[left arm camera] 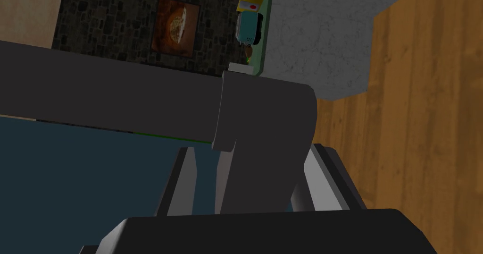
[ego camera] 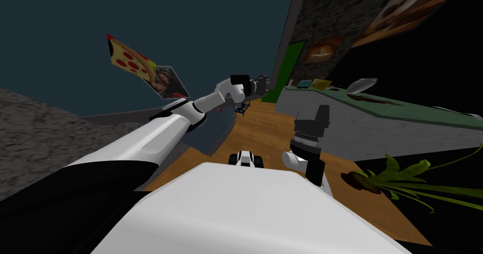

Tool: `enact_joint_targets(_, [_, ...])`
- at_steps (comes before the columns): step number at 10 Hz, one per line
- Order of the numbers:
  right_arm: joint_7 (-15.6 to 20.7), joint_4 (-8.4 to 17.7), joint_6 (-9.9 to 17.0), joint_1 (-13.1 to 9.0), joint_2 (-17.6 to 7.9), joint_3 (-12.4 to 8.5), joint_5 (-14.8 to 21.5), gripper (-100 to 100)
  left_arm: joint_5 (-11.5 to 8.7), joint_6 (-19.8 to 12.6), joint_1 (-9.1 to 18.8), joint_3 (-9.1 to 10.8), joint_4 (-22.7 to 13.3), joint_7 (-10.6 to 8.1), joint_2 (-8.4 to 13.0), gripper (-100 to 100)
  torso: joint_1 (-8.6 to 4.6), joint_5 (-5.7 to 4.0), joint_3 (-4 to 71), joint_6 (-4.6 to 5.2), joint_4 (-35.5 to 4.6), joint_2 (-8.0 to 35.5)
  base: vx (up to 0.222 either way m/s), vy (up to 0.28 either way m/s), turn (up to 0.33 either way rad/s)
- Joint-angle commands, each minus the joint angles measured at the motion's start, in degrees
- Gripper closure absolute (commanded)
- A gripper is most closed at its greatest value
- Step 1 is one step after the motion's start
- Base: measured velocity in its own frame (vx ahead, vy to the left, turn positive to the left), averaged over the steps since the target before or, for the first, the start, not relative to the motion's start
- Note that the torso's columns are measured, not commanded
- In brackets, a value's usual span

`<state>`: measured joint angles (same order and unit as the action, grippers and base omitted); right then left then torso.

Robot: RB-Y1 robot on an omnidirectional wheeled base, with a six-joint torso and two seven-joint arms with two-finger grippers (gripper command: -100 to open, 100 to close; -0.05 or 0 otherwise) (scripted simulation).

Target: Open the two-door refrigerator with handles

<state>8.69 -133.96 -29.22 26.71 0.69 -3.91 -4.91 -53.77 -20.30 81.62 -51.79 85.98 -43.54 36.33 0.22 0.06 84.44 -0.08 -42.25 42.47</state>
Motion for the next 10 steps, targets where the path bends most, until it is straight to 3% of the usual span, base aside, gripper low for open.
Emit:
enact_joint_targets(1, [0.00,0.00,0.00,0.00,0.00,0.00,0.00,0,-0.05,0.06,0.39,-0.61,4.15,-1.22,-0.50,100,0.08,0.07,0.02,-0.08,-0.02,-0.08,-0.142,0.033,0.042])
enact_joint_targets(7, [0.00,0.00,0.00,0.00,0.00,0.00,0.00,0,-1.79,1.50,2.23,-2.92,14.98,-3.94,-1.38,100,0.21,0.14,0.16,-0.09,-0.09,-0.17,-0.173,0.042,0.074])
enact_joint_targets(8, [0.00,0.00,0.00,-0.01,0.00,0.00,0.00,0,-4.62,1.92,4.76,-3.44,14.02,-3.78,0.49,-100,0.25,0.14,0.00,-0.11,-0.06,0.01,-0.084,0.009,0.039])
enact_joint_targets(10, [0.00,0.00,0.00,0.02,0.01,0.01,0.00,0,-6.30,1.11,7.41,-3.37,15.29,-5.39,2.08,-100,-0.35,0.03,0.69,0.08,0.05,-0.82,0.068,-0.049,0.059])
